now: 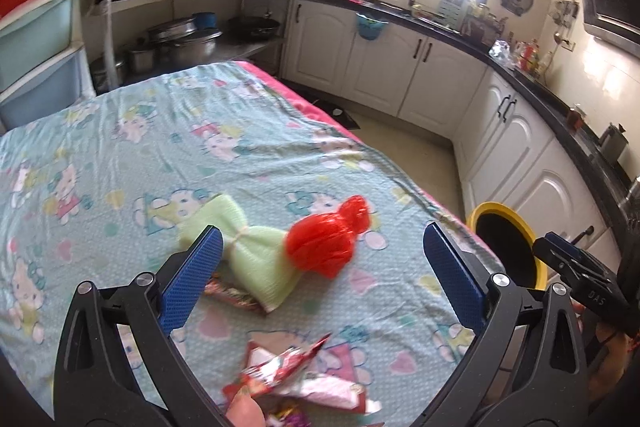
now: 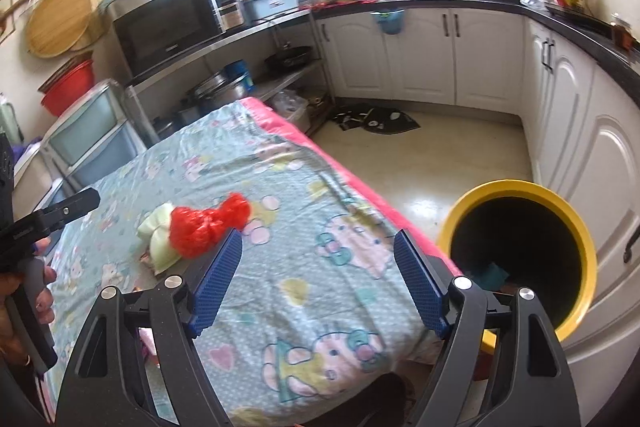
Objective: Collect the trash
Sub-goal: 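Move both open tools back over the table toward the snack wrappers, then grasp the red-and-white printed packet with the right tool while the left grasps the red snack wrapper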
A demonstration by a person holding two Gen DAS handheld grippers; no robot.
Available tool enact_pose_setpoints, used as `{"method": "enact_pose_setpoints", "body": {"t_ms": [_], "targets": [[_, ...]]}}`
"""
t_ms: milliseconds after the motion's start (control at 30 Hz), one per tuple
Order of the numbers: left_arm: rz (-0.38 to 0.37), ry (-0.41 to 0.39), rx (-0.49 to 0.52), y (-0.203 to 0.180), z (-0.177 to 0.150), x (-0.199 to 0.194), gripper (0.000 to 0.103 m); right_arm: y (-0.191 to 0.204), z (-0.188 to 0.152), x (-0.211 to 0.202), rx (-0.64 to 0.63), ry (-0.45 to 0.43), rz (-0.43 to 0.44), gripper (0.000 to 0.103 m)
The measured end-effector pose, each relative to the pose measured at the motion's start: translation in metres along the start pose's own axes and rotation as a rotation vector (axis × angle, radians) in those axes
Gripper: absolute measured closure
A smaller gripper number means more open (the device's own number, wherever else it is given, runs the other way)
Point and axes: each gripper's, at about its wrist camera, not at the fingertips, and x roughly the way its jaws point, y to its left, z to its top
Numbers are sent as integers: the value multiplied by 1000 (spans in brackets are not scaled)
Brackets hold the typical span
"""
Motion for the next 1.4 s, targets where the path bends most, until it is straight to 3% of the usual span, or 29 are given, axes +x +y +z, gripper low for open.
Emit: {"method": "enact_pose_setpoints", "body": {"t_ms": [267, 633, 867, 1400], "targets": [[28, 24, 6, 24, -16, -10, 11, 35, -9, 8, -66, 34, 64, 27], [6, 78, -2, 50, -44, -18, 11, 80, -26, 20, -151, 87, 141, 27], [-73, 149, -49, 65, -63, -13, 23, 105, -42, 30, -204, 135, 181, 27], [-176, 272, -88, 79, -98, 14, 35, 149, -93, 62, -364, 288, 267, 27]]}}
